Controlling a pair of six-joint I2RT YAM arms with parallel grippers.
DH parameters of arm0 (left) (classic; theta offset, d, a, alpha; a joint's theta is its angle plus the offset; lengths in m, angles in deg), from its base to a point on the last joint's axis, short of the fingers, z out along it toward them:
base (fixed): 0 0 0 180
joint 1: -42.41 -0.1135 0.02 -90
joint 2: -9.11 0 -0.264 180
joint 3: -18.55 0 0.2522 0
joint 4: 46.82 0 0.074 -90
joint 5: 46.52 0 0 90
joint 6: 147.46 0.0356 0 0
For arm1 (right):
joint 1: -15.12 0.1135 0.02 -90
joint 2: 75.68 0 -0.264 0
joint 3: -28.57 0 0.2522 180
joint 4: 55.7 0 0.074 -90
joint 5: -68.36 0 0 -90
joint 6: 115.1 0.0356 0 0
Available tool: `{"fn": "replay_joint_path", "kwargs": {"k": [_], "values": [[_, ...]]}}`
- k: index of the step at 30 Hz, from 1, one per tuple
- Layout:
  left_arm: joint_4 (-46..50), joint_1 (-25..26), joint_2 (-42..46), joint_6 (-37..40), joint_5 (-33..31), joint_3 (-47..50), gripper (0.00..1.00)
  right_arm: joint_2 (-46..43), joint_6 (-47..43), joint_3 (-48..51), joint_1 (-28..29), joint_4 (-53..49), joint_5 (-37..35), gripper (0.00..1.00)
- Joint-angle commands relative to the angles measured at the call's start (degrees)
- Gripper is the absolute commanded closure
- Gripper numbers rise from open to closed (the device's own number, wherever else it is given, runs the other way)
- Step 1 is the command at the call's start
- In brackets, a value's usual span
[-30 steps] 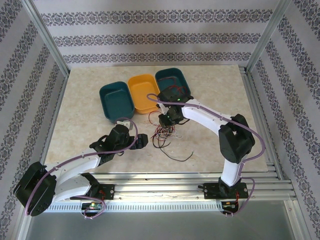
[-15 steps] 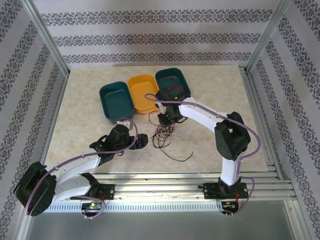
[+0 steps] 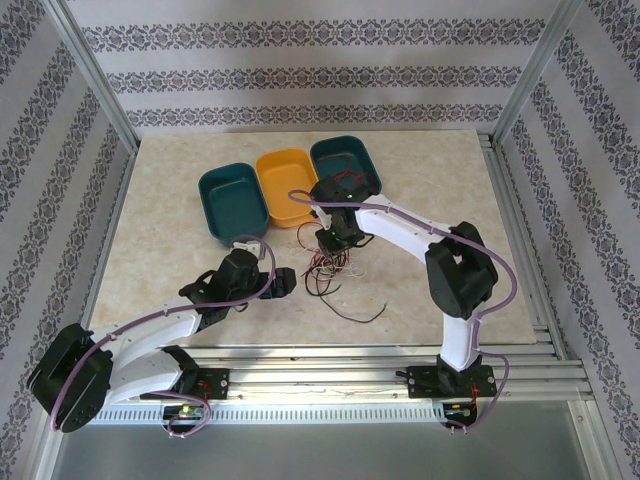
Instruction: Untangle the cables
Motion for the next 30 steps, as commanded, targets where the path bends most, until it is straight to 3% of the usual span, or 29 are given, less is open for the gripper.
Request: {"fn": "replay_joint_path", "kwargs": {"k": [1,6,11,14,30], "values": [[-1.32,0.10,0.35,-0.39,-0.92,-0.24,0.01,1.38,-0.90,-0.93,0.62,-1.36,-0.54,0.72],[-1.14,0.08,0.58,-0.43,-0.94,-0.11,0.01,1.30,-0.82,-1.42,0.66,-1.12,-0.66,0.77],[-0.92,0.07,0.95,-0.43,-1.27,0.03,0.01,0.05,-0.88,-2.08,1.00,-1.84,-1.57,0.92],[-0.87,0.07,1.05,-0.44,-1.34,0.11,0.01,-1.35,-1.14,-2.60,1.48,-2.92,-3.10,0.97],[-4.26,0.07,-1.93,-0.95,0.81,-0.30,0.01,-11.53,-2.58,-4.71,5.00,-4.48,-9.65,0.98]]}}
